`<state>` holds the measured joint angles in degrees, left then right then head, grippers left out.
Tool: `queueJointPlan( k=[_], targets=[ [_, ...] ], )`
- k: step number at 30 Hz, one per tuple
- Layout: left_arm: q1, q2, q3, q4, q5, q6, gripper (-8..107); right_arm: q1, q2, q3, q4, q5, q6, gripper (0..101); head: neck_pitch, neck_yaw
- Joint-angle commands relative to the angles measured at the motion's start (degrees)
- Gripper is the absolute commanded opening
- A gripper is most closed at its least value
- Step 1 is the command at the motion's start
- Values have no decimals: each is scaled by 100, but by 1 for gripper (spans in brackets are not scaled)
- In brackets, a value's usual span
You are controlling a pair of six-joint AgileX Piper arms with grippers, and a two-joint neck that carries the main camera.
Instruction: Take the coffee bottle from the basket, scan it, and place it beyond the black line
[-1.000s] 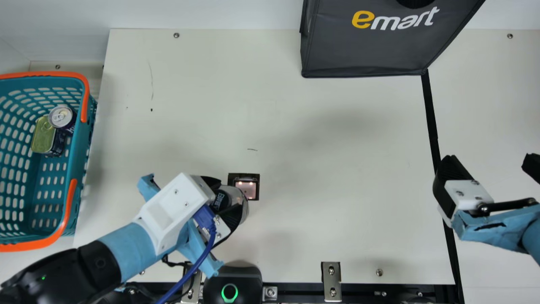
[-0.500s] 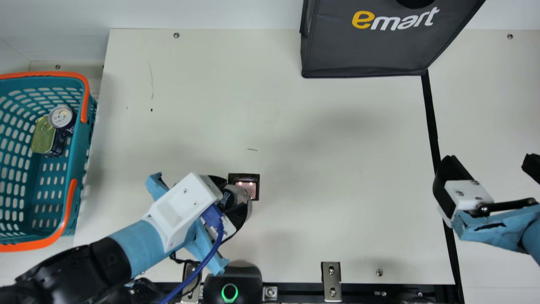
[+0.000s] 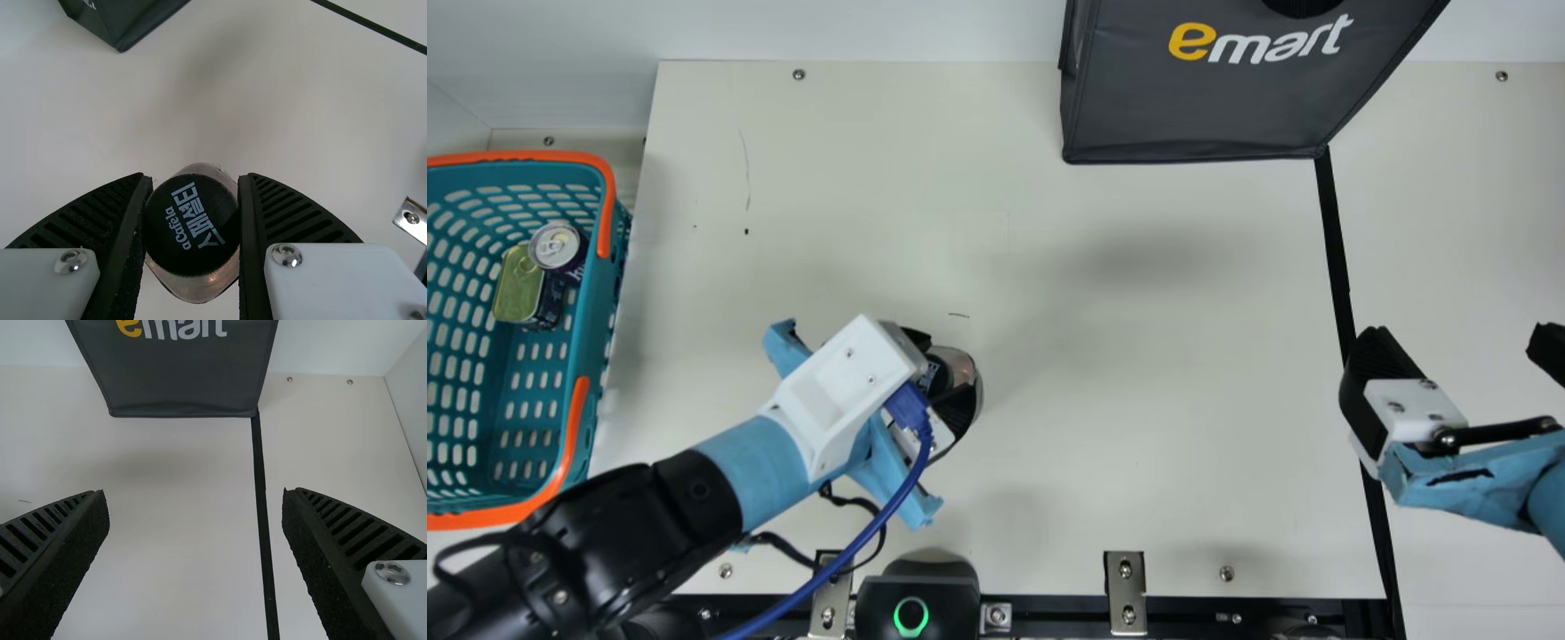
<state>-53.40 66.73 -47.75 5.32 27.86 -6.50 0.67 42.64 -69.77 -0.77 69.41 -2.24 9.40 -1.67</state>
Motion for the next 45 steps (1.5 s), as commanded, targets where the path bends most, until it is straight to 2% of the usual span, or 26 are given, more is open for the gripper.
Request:
queueJointPlan(
  k=[1,21,45],
  targets=[
    [69,105,-95,-64,-45,150,10,0,0,0,0,0,0,91,-148,9],
    [514,1183,-953,-971,-468,1460,10,0,0,0,0,0,0,91,-148,9],
    [607,2104,-1298,-1792,-918,2385,10,0,0,0,5,9,0,91,-148,9]
  ],
)
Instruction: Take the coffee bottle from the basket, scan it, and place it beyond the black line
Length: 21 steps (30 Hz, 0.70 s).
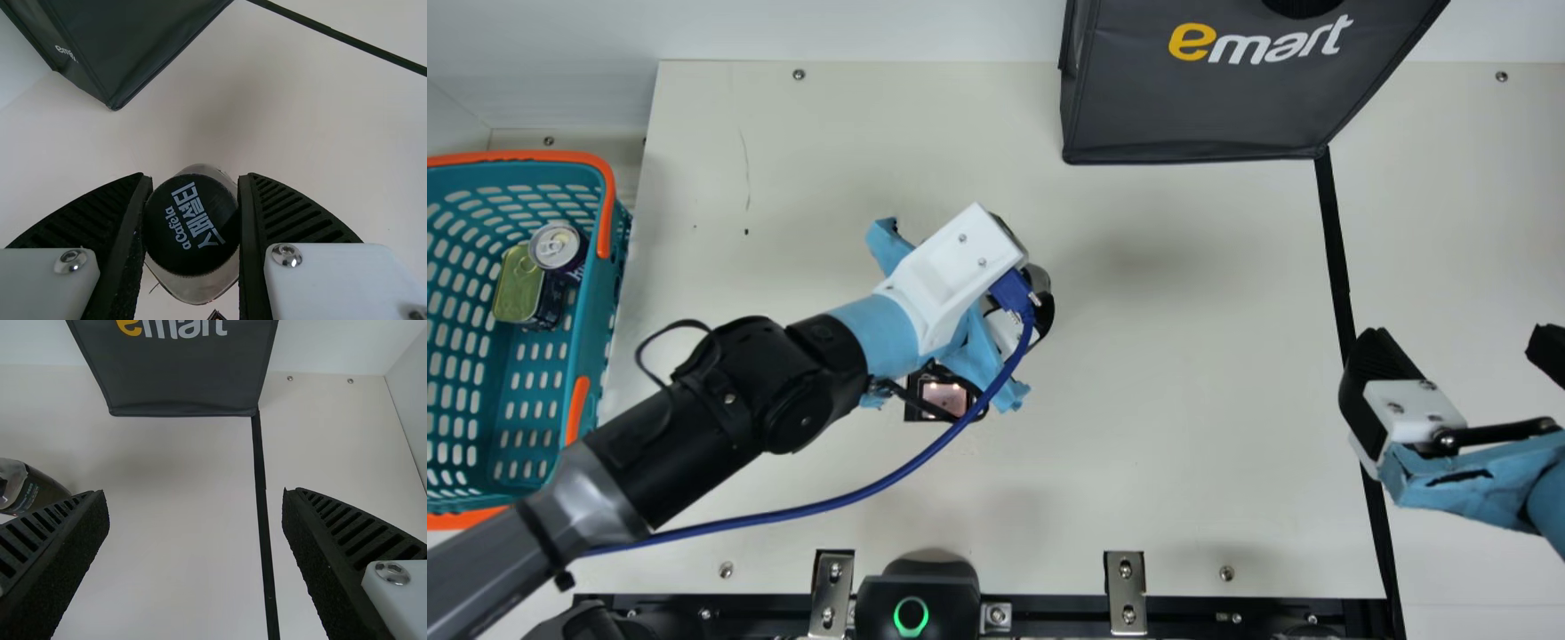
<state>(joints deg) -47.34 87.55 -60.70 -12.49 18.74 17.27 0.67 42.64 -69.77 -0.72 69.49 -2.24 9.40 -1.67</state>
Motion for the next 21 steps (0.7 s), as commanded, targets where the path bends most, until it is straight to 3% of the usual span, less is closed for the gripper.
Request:
queueJointPlan(
  k=[1,17,21],
  targets=[
    [2,47,-3,-32,-22,33,10,0,0,0,0,0,0,91,-148,9],
    [-26,289,-17,-105,-159,196,10,0,0,0,0,0,0,91,-148,9],
    [-30,314,-28,-105,-170,223,24,0,0,0,0,0,0,91,-148,9]
  ],
)
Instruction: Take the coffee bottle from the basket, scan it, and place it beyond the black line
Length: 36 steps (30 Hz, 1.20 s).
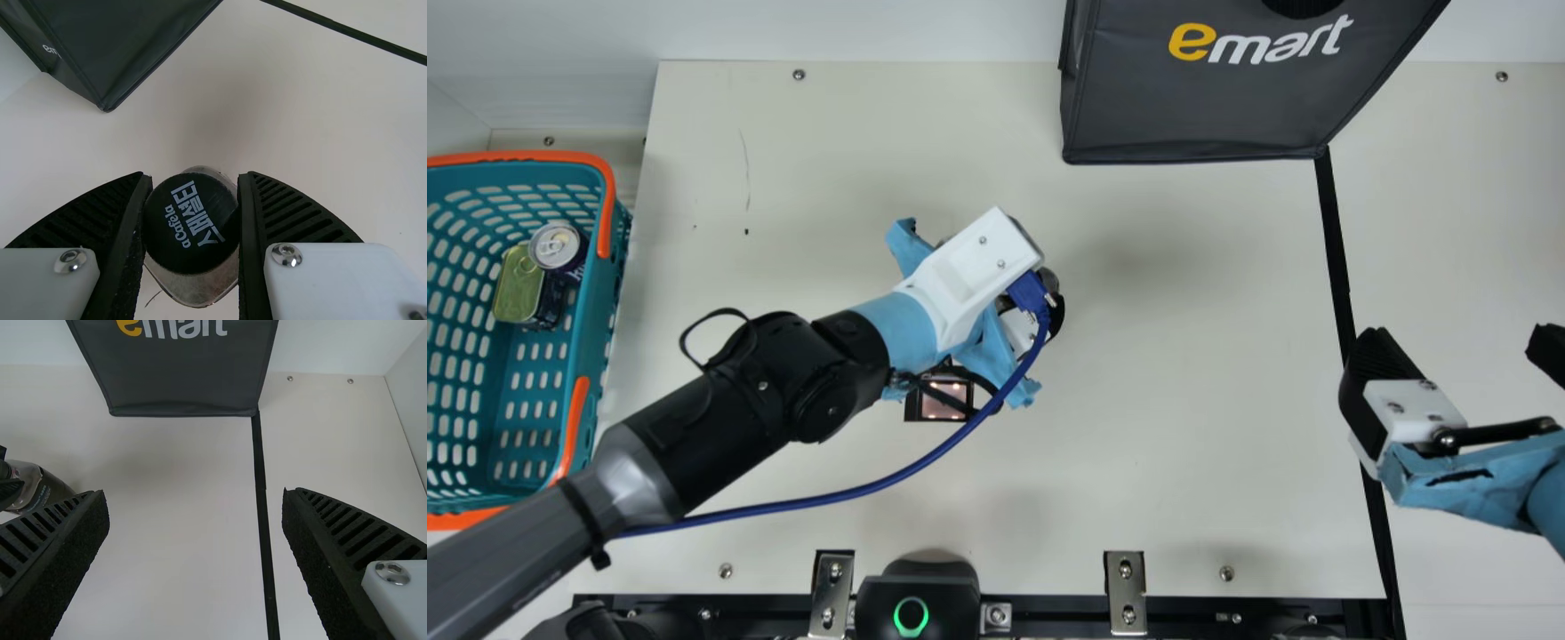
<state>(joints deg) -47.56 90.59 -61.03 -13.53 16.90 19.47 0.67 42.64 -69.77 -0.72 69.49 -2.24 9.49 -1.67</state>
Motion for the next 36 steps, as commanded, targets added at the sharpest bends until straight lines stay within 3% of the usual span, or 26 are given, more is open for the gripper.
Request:
queueJointPlan(
  k=[1,20,36],
  targets=[
    [-7,17,0,-5,10,12,27,0,0,0,0,0,0,91,-157,9],
    [50,104,-171,71,58,-81,90,0,0,0,0,-9,0,91,-157,9],
    [159,-12,-393,296,178,-513,90,0,0,0,0,-9,0,91,-157,9]
  ],
)
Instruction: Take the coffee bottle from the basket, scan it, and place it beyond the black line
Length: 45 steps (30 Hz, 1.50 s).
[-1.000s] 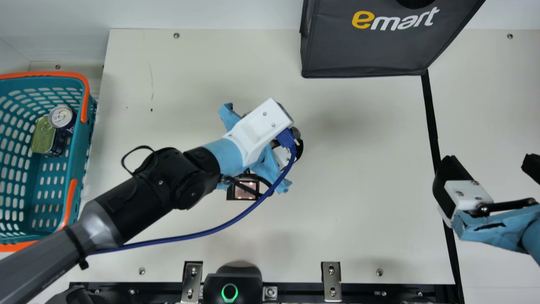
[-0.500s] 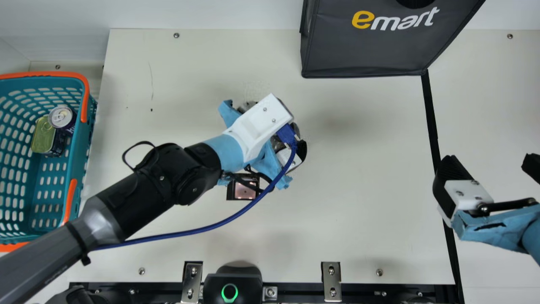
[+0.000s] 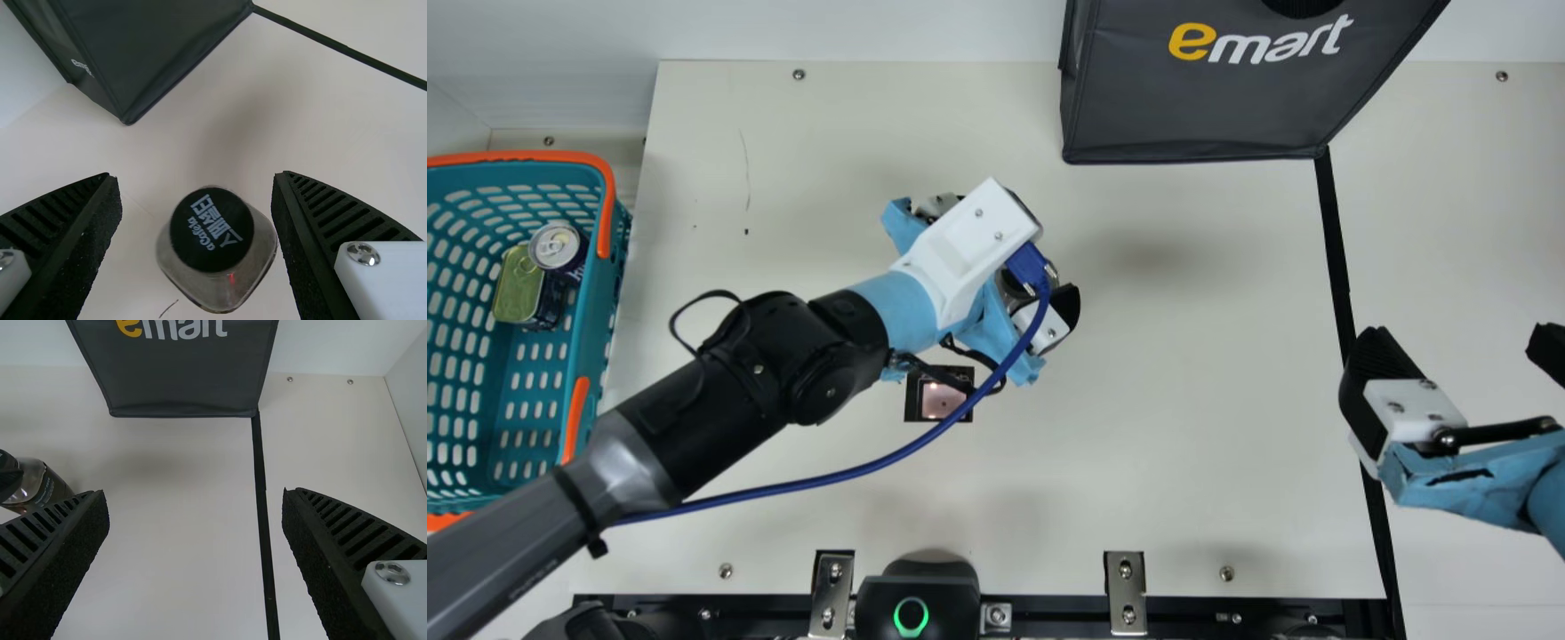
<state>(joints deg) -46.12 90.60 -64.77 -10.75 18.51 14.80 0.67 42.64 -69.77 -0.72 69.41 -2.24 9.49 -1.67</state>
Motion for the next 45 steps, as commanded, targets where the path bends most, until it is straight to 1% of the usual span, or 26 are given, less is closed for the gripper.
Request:
queueJointPlan(
  k=[1,7,13,22,29,38,45],
  targets=[
    [35,-33,-39,63,30,-111,90,0,0,0,0,0,0,91,-157,9],
    [253,-177,-125,447,83,-579,90,0,0,0,0,0,0,91,-157,9],
    [552,-379,-99,1050,99,-1143,90,0,0,0,0,10,0,91,-157,9],
    [1012,-801,116,2011,183,-1939,90,0,0,0,0,15,0,91,-157,9],
    [1398,-1187,327,2559,277,-2463,90,0,0,0,0,15,0,91,-157,9],
    [2005,-1717,640,2994,389,-2953,90,0,0,0,0,15,0,91,-157,9],
    [2518,-2113,892,3056,472,-3090,90,0,0,0,0,15,0,91,-157,9]
  ],
)
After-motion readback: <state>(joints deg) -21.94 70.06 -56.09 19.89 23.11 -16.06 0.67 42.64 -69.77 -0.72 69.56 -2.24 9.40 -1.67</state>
